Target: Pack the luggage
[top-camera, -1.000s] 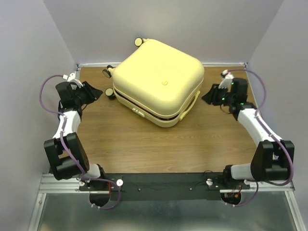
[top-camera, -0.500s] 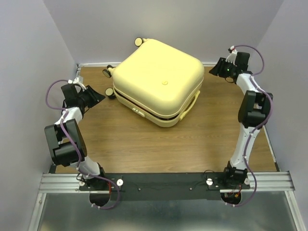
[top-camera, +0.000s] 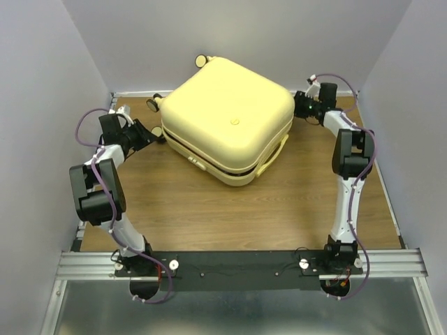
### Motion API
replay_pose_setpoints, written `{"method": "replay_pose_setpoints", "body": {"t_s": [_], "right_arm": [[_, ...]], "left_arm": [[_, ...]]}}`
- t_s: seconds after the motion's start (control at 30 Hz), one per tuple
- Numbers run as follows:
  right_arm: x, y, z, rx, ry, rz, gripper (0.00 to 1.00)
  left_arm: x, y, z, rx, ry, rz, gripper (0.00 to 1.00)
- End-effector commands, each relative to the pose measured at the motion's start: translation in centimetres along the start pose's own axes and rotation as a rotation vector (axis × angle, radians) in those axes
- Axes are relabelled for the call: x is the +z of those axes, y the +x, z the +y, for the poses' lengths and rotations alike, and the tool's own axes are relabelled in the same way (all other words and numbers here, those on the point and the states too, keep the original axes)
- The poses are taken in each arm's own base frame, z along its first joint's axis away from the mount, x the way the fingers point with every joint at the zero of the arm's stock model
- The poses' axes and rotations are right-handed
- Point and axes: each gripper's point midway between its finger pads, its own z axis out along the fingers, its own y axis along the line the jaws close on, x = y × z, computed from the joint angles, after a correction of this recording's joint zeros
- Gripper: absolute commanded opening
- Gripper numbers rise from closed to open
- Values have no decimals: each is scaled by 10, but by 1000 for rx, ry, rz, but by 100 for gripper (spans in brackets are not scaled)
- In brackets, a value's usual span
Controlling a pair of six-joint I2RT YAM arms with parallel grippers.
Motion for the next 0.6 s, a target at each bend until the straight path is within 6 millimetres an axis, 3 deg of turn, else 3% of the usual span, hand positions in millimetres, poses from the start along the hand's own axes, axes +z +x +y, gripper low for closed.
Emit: {"method": "replay_pose_setpoints", "body": {"t_s": [0.0,0.03,0.1,0.13,0.27,0.37,0.47,0.5,0.57], "right_arm": [[-14,67,95,-100,-218,173,53],[-21,98,97,-74,-222,230,53],[-32,119,119,-117,-259,264,53],[-48,137,130,-116,-265,293,53],[-80,182,164,-203,-306,352,53],[-101,187,170,-219,-272,341,53],[-114,180,164,-283,-224,305,53],[-123,177,167,-313,-215,284,53],[-132,168,159,-361,-170,250,53]], "left_arm": [[8,-16,-1,36,-19,-3,40],[8,-21,2,49,-40,-16,40],[3,-24,10,57,-81,4,40],[1,-26,15,58,-102,4,40],[-14,-36,38,61,-217,-24,40],[-4,-28,40,63,-200,9,40],[23,-12,22,105,-99,84,39],[32,-17,6,144,-49,91,38],[61,5,-18,229,48,179,38]]}}
